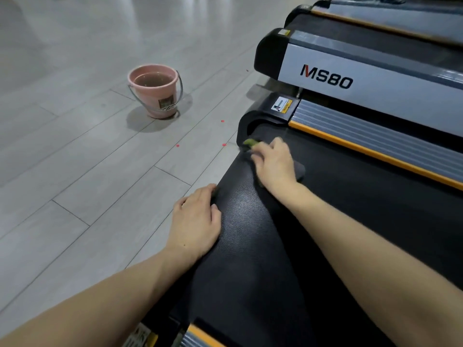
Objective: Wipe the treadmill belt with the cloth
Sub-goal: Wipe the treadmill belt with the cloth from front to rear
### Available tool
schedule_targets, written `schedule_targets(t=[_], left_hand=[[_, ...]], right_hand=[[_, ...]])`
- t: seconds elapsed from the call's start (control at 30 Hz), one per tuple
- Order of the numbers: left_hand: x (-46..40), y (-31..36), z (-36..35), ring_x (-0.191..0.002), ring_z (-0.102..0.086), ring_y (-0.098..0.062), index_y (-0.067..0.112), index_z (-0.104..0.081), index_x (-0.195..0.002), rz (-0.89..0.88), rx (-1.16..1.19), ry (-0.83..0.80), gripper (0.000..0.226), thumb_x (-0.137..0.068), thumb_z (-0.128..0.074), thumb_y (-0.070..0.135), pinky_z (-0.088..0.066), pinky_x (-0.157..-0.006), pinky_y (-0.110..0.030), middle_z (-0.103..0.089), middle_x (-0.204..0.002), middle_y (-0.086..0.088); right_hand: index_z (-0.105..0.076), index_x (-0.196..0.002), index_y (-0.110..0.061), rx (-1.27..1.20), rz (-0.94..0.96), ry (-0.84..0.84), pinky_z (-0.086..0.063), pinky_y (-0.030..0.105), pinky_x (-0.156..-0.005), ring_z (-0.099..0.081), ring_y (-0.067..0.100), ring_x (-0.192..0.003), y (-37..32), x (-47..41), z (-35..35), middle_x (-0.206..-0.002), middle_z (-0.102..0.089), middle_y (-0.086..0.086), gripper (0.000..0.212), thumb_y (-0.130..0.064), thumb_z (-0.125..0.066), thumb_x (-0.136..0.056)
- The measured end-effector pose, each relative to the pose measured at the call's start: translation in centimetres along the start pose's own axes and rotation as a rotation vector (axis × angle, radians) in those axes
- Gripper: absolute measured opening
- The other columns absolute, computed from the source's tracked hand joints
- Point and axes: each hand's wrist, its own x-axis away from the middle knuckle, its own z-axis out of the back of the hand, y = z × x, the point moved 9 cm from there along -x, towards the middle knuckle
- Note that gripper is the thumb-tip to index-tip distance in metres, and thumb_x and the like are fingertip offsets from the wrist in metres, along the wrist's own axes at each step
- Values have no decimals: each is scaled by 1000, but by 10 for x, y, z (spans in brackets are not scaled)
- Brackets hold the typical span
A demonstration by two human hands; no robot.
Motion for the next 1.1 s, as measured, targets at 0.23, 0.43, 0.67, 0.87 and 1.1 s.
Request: schedule_targets(t=[0.23, 0.43, 0.67, 0.87, 1.1], left_hand=[[3, 1, 8, -123, -53, -14, 23, -44, -136, 12, -40, 63, 49, -92, -26, 33, -36, -110, -43, -57, -130, 5], [2, 10, 5, -118, -54, -18, 25, -45, -138, -58, -48, 14, 43, -97, -35, 31, -40, -102, -40, -57, -130, 5], [7, 27, 9, -124, -51, -18, 23, -52, -135, -184, -29, -26, 39, -98, -39, 29, -43, -102, -40, -55, -137, 6], [20, 41, 2, -135, -48, -22, 22, -53, -139, -335, -198, -166, 58, -93, -24, 43, -40, -109, -43, -52, -146, 1], [38, 86, 9, -134, -48, -21, 22, -49, -140, -406, -287, -247, 63, -88, -21, 44, -40, -107, -41, -52, -144, 2]], right_hand=[[-71, -112, -21, -109, 424, -140, -47, 35, -76, -53, 30, -85, -43, 53, 4, -92, -53, 10, 25, -34, -58, -94], [-72, -106, -18, 34, -50, 49, -49, 45, -82, -52, 35, -90, 37, 27, 24, -93, -50, 11, 19, -27, -66, -90], [-72, -107, -17, -188, 414, -233, -45, 28, -78, -52, 21, -84, -51, 177, 62, -95, -56, 4, 16, -23, -68, -93], [-66, -102, -16, 152, -99, 24, -52, 48, -75, -51, 34, -83, 80, 95, 79, -93, -50, 11, 21, -33, -60, -92], [-71, -106, -20, -161, 264, -212, -45, 35, -75, -51, 23, -83, -30, 250, 102, -96, -56, 5, 17, -29, -62, -94]])
